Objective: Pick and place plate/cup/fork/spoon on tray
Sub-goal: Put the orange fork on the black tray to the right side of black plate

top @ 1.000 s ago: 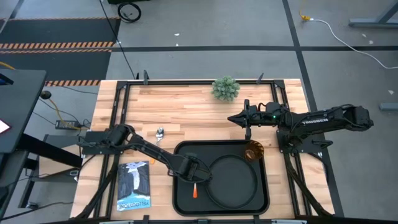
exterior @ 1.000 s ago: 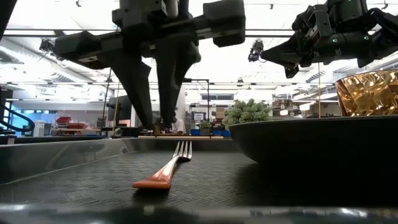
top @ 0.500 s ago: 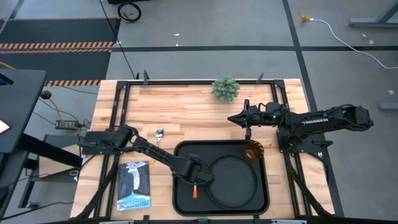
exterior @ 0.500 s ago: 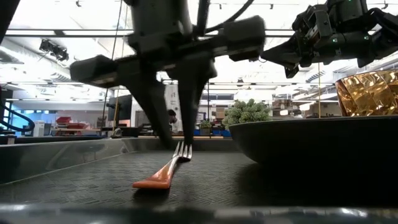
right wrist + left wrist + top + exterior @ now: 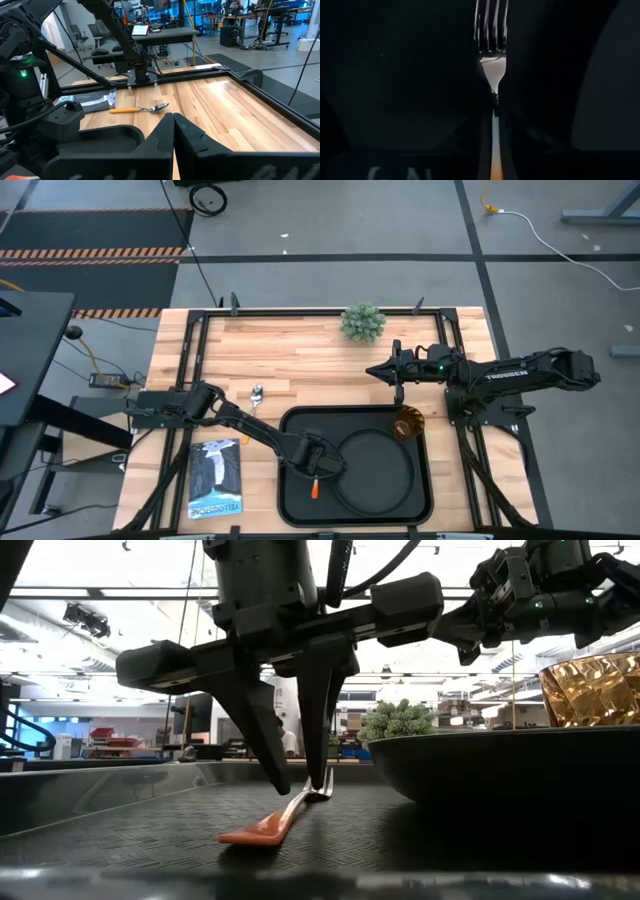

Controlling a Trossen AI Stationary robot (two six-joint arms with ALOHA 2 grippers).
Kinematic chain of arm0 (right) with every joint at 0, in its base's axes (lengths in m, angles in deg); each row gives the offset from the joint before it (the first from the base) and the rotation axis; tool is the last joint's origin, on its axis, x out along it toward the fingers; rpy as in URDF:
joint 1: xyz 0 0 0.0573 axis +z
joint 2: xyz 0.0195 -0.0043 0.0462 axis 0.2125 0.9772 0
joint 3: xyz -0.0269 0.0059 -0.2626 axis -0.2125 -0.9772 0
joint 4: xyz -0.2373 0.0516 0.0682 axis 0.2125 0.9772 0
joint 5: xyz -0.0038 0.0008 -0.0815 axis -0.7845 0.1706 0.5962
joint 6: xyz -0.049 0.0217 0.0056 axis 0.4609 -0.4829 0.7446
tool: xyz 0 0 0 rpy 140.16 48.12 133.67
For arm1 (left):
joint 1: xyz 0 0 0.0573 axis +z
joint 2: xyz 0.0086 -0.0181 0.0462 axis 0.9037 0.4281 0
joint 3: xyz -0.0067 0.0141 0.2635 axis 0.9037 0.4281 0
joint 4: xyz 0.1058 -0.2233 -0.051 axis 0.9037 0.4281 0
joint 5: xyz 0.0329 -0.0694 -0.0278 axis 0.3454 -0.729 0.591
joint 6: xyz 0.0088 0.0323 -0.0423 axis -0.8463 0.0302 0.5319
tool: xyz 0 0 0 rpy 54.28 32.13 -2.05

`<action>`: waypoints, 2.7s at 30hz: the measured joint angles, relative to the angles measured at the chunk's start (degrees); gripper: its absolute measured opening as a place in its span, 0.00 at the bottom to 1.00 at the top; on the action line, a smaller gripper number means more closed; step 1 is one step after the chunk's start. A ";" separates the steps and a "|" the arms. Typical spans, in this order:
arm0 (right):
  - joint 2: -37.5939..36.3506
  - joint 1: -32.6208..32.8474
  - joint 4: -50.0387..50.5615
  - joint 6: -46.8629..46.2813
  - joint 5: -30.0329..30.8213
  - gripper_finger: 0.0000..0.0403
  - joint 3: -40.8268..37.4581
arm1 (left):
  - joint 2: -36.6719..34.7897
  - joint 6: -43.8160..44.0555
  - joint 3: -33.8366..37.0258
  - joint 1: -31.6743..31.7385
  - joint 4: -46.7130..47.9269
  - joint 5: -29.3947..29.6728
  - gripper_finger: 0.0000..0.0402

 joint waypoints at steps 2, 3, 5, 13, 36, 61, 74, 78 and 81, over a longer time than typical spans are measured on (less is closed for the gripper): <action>0.00 0.02 -0.02 0.00 -0.01 0.02 0.00 | 0.00 0.10 0.00 0.00 0.13 0.01 0.24; 0.00 0.02 -0.03 0.00 -0.01 0.02 0.00 | 0.00 0.08 0.00 0.00 0.13 -0.02 0.24; 0.00 0.02 -0.03 0.00 0.01 0.02 0.00 | 0.00 0.25 0.00 0.02 0.06 -0.84 0.24; 0.00 0.02 -0.01 0.00 -0.01 0.02 0.00 | 0.00 3.38 0.00 0.02 -1.40 -2.56 0.24; 0.00 0.04 -0.01 0.44 -0.45 0.02 0.00 | 0.15 12.97 -0.02 -1.27 -2.91 -4.05 0.24; 0.00 0.04 -0.01 0.42 -0.57 0.02 0.00 | 1.86 9.51 -0.11 -1.14 -7.24 -4.52 0.24; 0.00 0.04 -0.01 0.42 -0.58 0.02 0.00 | 1.86 8.19 -0.09 -1.09 -7.43 -4.23 0.24; 0.00 0.05 -0.01 0.42 -0.56 0.02 0.00 | 1.86 7.88 -0.09 -1.07 -7.45 -4.10 0.24; -0.01 0.04 -0.01 0.23 -0.55 0.02 0.00 | 1.86 7.82 -0.09 -1.07 -7.39 -4.07 0.24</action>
